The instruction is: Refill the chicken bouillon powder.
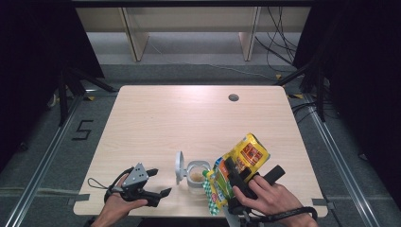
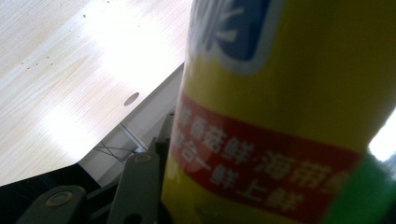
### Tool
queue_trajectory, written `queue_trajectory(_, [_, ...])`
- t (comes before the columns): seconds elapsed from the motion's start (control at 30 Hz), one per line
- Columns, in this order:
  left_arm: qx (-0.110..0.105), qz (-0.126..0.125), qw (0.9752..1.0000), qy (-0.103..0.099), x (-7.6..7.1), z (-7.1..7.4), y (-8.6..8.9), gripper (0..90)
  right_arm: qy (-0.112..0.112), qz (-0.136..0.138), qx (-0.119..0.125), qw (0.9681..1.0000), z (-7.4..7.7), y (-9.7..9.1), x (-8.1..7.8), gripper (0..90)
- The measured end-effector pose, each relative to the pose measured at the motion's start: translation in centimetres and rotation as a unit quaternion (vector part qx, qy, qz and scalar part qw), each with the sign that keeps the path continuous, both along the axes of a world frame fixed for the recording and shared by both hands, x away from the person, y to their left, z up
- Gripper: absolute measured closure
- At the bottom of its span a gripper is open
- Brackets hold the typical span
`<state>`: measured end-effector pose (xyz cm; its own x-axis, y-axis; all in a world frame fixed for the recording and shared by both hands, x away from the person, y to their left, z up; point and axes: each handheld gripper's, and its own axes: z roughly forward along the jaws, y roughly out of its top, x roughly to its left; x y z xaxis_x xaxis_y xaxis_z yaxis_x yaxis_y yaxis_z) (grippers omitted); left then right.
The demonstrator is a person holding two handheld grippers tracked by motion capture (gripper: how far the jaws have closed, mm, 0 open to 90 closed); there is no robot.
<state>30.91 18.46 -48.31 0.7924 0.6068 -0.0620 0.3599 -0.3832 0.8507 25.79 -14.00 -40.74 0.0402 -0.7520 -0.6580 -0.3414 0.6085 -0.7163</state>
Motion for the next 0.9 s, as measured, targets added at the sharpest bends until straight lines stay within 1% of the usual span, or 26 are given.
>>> queue_trajectory(0.07, [0.000, 0.001, 1.0000, 0.000, 0.02, 0.01, 0.02, 15.2, -0.005, 0.006, -0.010, 0.9999, 0.15, 0.02, 0.02, 60.0])
queue_trajectory(0.13, [0.001, 0.003, 1.0000, 0.000, -0.01, -0.01, 0.00, 15.2, -0.017, 0.012, -0.008, 0.9998, 0.17, 0.03, 0.05, 60.0])
queue_trajectory(0.17, [0.001, 0.000, 1.0000, 0.000, 0.00, -0.03, 0.01, 15.2, -0.008, 0.008, -0.008, 0.9999, 0.17, 0.01, 0.09, 60.0])
queue_trajectory(0.2, [0.001, -0.001, 1.0000, 0.000, 0.00, -0.02, 0.00, 15.1, -0.007, 0.008, -0.006, 0.9999, 0.18, -0.01, 0.07, 60.0])
queue_trajectory(0.23, [-0.001, 0.000, 1.0000, 0.001, 0.01, -0.02, -0.02, 15.2, -0.007, 0.009, -0.006, 0.9999, 0.17, -0.01, 0.09, 60.1])
queue_trajectory(0.27, [-0.001, 0.001, 1.0000, 0.001, 0.01, -0.01, -0.03, 15.2, -0.016, 0.012, -0.007, 0.9998, 0.13, 0.01, 0.06, 60.0])
queue_trajectory(0.3, [-0.001, 0.001, 1.0000, 0.000, 0.00, 0.00, -0.01, 15.2, -0.009, 0.004, -0.005, 0.9999, 0.09, -0.03, -0.02, 60.1])
queue_trajectory(0.33, [-0.001, 0.001, 1.0000, 0.001, -0.01, 0.00, 0.01, 15.2, -0.009, 0.006, -0.004, 0.9999, 0.07, -0.01, -0.01, 60.0])
queue_trajectory(0.4, [-0.001, 0.002, 1.0000, 0.001, 0.00, 0.01, 0.04, 15.1, 0.001, 0.002, -0.003, 1.0000, 0.09, 0.05, 0.03, 60.1])
queue_trajectory(0.43, [-0.007, 0.009, 0.9999, 0.009, -0.10, -0.03, -0.04, 15.2, 0.001, 0.002, -0.003, 1.0000, 0.09, 0.07, 0.03, 60.1])
queue_trajectory(0.5, [-0.004, 0.005, 1.0000, 0.006, -0.07, -0.03, -0.03, 15.1, 0.001, 0.003, -0.002, 1.0000, 0.09, 0.09, 0.01, 60.1])
queue_trajectory(0.53, [0.000, 0.001, 1.0000, 0.000, 0.03, -0.01, 0.02, 15.1, 0.002, 0.004, -0.002, 1.0000, 0.08, 0.10, 0.00, 60.1])
queue_trajectory(0.67, [0.001, 0.000, 1.0000, 0.000, -0.01, 0.03, 0.07, 15.2, 0.003, 0.003, 0.001, 1.0000, 0.03, 0.08, -0.01, 60.1])
queue_trajectory(0.7, [0.001, 0.000, 1.0000, -0.001, 0.01, 0.04, 0.07, 15.2, -0.009, 0.008, -0.006, 0.9999, 0.09, 0.16, -0.02, 60.1])
queue_trajectory(0.73, [0.001, 0.000, 1.0000, -0.001, 0.02, 0.05, 0.07, 15.1, -0.007, 0.005, 0.000, 1.0000, 0.00, 0.07, -0.02, 60.2])
queue_trajectory(0.8, [0.001, -0.001, 1.0000, -0.001, 0.00, 0.06, 0.07, 15.2, -0.001, 0.010, -0.001, 0.9999, 0.04, 0.16, 0.02, 60.2])
queue_trajectory(0.83, [0.001, -0.001, 1.0000, -0.001, 0.00, 0.05, 0.06, 15.1, 0.005, 0.008, 0.005, 0.9999, -0.03, 0.16, 0.07, 60.2])
queue_trajectory(0.87, [-0.006, 0.008, 0.9999, 0.008, -0.12, -0.01, -0.04, 15.2, 0.010, -0.003, 0.019, 0.9998, -0.22, -0.02, 0.03, 60.2])
queue_trajectory(0.9, [-0.006, 0.008, 0.9999, 0.008, -0.12, 0.00, -0.05, 15.2, 0.011, -0.004, 0.020, 0.9997, -0.23, -0.03, 0.03, 60.2])
